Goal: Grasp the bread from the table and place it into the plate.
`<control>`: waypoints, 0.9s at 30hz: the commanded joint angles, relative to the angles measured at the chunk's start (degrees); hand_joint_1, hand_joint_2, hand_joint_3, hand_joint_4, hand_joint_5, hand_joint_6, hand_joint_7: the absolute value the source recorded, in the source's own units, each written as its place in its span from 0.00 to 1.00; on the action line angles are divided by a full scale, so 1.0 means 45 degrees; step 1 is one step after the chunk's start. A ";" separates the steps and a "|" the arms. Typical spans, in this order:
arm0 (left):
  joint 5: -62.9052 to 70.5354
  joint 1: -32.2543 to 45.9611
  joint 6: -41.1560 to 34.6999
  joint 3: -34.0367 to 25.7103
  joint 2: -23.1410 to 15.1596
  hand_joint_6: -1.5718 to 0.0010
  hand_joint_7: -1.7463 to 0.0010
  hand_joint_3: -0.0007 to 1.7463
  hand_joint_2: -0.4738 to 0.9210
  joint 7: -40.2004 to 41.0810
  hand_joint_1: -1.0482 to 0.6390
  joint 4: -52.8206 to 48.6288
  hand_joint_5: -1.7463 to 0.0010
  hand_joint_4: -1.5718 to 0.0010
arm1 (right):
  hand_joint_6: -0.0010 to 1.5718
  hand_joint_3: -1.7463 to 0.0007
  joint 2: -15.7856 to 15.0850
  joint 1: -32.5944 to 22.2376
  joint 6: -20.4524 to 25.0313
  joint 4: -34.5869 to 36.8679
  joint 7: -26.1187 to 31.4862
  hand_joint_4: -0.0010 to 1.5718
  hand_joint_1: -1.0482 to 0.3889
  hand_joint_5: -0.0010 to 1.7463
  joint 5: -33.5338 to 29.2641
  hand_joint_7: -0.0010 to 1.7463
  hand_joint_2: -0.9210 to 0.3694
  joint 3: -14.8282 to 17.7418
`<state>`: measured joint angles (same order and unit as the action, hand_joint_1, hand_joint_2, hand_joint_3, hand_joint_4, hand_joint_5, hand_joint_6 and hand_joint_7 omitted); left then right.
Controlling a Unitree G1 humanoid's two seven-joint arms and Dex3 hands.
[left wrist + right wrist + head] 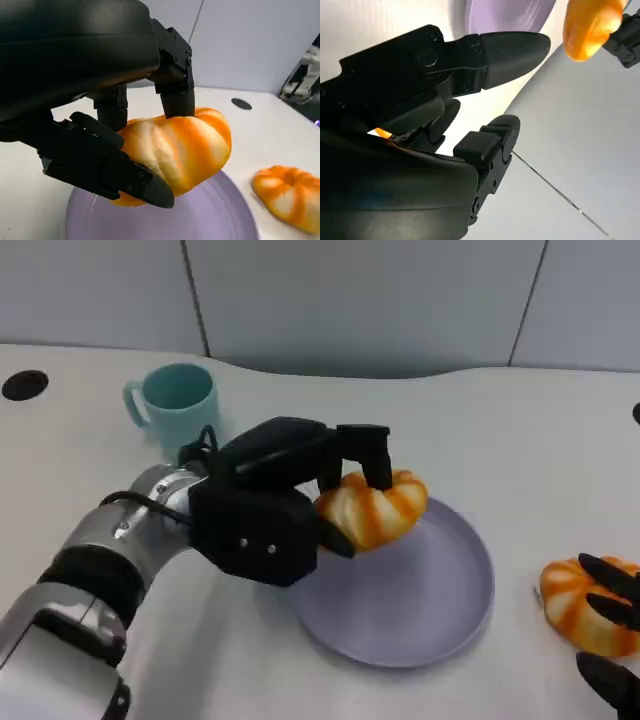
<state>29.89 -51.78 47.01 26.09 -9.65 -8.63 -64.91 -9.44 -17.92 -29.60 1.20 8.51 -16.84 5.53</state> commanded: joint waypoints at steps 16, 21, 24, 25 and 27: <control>0.2063 -0.1406 0.0504 0.1828 -0.0150 0.59 0.85 0.00 0.99 -0.0784 0.33 -0.1029 0.58 0.76 | 0.40 0.81 -0.0032 -0.0033 -0.0324 -0.0011 0.0279 0.51 0.49 0.00 -0.0115 0.00 0.00 0.0037; 0.1818 -0.1488 0.0938 0.1662 -0.0196 0.67 0.99 0.00 0.99 -0.1493 0.28 -0.1015 0.83 0.81 | 0.40 0.81 -0.0030 -0.0055 -0.0291 -0.0032 0.0257 0.51 0.49 0.00 -0.0068 0.00 0.00 0.0019; 0.1556 -0.1507 0.1053 0.1561 -0.0205 0.73 1.00 0.00 0.98 -0.1845 0.27 -0.1026 0.88 0.87 | 0.40 0.81 -0.0020 -0.0080 -0.0210 -0.0082 0.0236 0.51 0.49 0.00 -0.0071 0.00 0.00 0.0011; 0.1504 -0.1521 0.1079 0.1535 -0.0215 0.75 1.00 0.00 0.98 -0.1942 0.26 -0.1014 0.90 0.89 | 0.40 0.81 -0.0017 -0.0081 -0.0205 -0.0086 0.0247 0.51 0.49 0.00 -0.0085 0.00 0.00 0.0012; 0.1444 -0.1551 0.1135 0.1487 -0.0244 0.76 1.00 0.00 0.98 -0.2072 0.26 -0.0976 0.91 0.90 | 0.40 0.81 -0.0020 -0.0069 -0.0247 -0.0061 0.0265 0.51 0.49 0.00 -0.0092 0.00 0.00 0.0014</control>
<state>37.46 -57.07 51.10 33.41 -9.81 -16.59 -69.20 -9.32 -18.09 -30.28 1.11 9.35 -17.65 5.41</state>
